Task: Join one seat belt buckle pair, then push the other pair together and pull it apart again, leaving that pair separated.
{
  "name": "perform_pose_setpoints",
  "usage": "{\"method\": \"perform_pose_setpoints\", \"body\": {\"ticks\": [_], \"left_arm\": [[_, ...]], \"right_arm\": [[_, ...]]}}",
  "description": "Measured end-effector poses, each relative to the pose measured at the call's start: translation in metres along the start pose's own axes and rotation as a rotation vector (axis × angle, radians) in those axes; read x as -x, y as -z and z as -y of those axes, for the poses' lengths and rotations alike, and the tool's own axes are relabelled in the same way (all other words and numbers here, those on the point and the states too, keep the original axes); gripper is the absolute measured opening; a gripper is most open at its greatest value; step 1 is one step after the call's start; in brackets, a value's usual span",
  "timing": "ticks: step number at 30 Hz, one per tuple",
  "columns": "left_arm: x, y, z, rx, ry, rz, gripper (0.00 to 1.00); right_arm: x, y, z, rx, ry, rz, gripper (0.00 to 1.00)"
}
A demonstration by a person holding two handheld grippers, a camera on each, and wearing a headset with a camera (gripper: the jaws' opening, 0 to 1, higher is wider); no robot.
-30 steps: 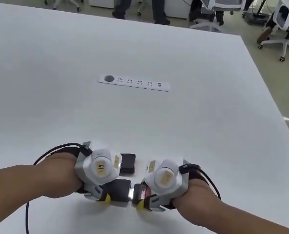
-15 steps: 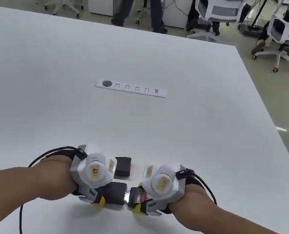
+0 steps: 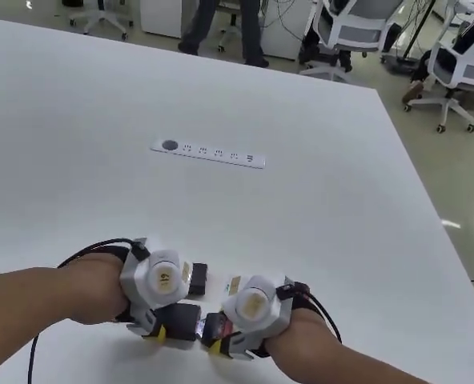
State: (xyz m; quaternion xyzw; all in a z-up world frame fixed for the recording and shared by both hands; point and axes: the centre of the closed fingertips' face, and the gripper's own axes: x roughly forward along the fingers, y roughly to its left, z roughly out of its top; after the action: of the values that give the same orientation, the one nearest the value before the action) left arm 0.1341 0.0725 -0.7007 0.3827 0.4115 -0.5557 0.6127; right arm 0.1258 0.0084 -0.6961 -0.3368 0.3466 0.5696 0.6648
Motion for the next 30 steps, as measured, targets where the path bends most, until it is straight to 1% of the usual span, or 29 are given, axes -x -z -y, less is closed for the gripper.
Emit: {"method": "perform_pose_setpoints", "body": {"ticks": [2, 4, 5, 7, 9, 10, 11, 12, 13, 14, 15, 16, 17, 19, 22, 23, 24, 25, 28, 29, 30], "left_arm": [[0.000, -0.002, 0.000, -0.002, -0.001, -0.009, 0.33], [0.000, -0.002, -0.001, 0.001, -0.006, -0.015, 0.34], [0.000, -0.002, -0.001, -0.003, -0.012, -0.015, 0.35], [0.002, -0.003, -0.002, 0.011, -0.039, -0.013, 0.37], [0.005, -0.003, -0.001, 0.018, -0.042, -0.012, 0.38], [0.006, -0.003, -0.001, 0.025, -0.043, -0.005, 0.38], [0.007, -0.005, -0.001, 0.045, -0.044, 0.014, 0.38], [0.008, -0.006, -0.001, 0.049, -0.045, 0.020, 0.38], [0.019, -0.011, 0.000, 0.055, -0.045, 0.038, 0.39], [0.023, -0.014, 0.002, 0.058, -0.041, 0.057, 0.39], [0.028, -0.018, 0.001, 0.088, -0.042, 0.089, 0.39], [0.030, -0.017, -0.002, 0.128, -0.048, 0.104, 0.39], [0.034, -0.019, -0.005, 0.159, -0.054, 0.131, 0.40], [0.038, -0.018, -0.014, 0.154, -0.075, 0.156, 0.40], [0.042, -0.018, -0.020, 0.152, -0.089, 0.165, 0.39], [0.041, -0.012, -0.030, 0.162, -0.102, 0.158, 0.39], [0.041, -0.011, -0.034, 0.169, -0.114, 0.155, 0.39], [0.042, -0.011, -0.041, 0.181, -0.131, 0.161, 0.39], [0.043, -0.013, -0.051, 0.181, -0.147, 0.170, 0.39], [0.043, -0.013, -0.054, 0.177, -0.150, 0.169, 0.39], [0.042, -0.014, -0.058, 0.172, -0.148, 0.164, 0.39]], "right_arm": [[0.000, 0.001, 0.001, -0.011, -0.002, -0.006, 0.33], [0.001, 0.001, 0.001, -0.019, -0.001, -0.001, 0.33], [0.001, 0.000, 0.001, -0.023, -0.002, 0.003, 0.34], [0.003, 0.000, -0.001, -0.033, -0.010, 0.007, 0.34], [0.006, 0.000, -0.001, -0.045, -0.012, 0.018, 0.33], [0.007, 0.000, 0.000, -0.053, -0.012, 0.019, 0.33], [0.009, 0.000, 0.000, -0.054, -0.010, 0.026, 0.33], [0.010, 0.000, 0.000, -0.056, -0.009, 0.028, 0.32], [0.015, 0.000, 0.001, -0.067, -0.005, 0.034, 0.32], [0.018, 0.001, 0.002, -0.072, -0.002, 0.038, 0.32], [0.022, 0.001, 0.003, -0.084, 0.005, 0.050, 0.32], [0.025, 0.000, 0.005, -0.092, 0.008, 0.062, 0.32], [0.030, -0.002, 0.007, -0.115, 0.013, 0.086, 0.32], [0.036, 0.000, 0.013, -0.135, 0.018, 0.107, 0.30], [0.043, 0.006, 0.022, -0.159, 0.031, 0.119, 0.29], [0.049, 0.012, 0.031, -0.179, 0.052, 0.116, 0.29], [0.051, 0.015, 0.036, -0.179, 0.059, 0.114, 0.30], [0.054, 0.021, 0.042, -0.184, 0.074, 0.110, 0.30], [0.062, 0.032, 0.056, -0.202, 0.096, 0.095, 0.31], [0.064, 0.035, 0.060, -0.216, 0.101, 0.094, 0.31], [0.068, 0.041, 0.068, -0.216, 0.113, 0.087, 0.32]]}}
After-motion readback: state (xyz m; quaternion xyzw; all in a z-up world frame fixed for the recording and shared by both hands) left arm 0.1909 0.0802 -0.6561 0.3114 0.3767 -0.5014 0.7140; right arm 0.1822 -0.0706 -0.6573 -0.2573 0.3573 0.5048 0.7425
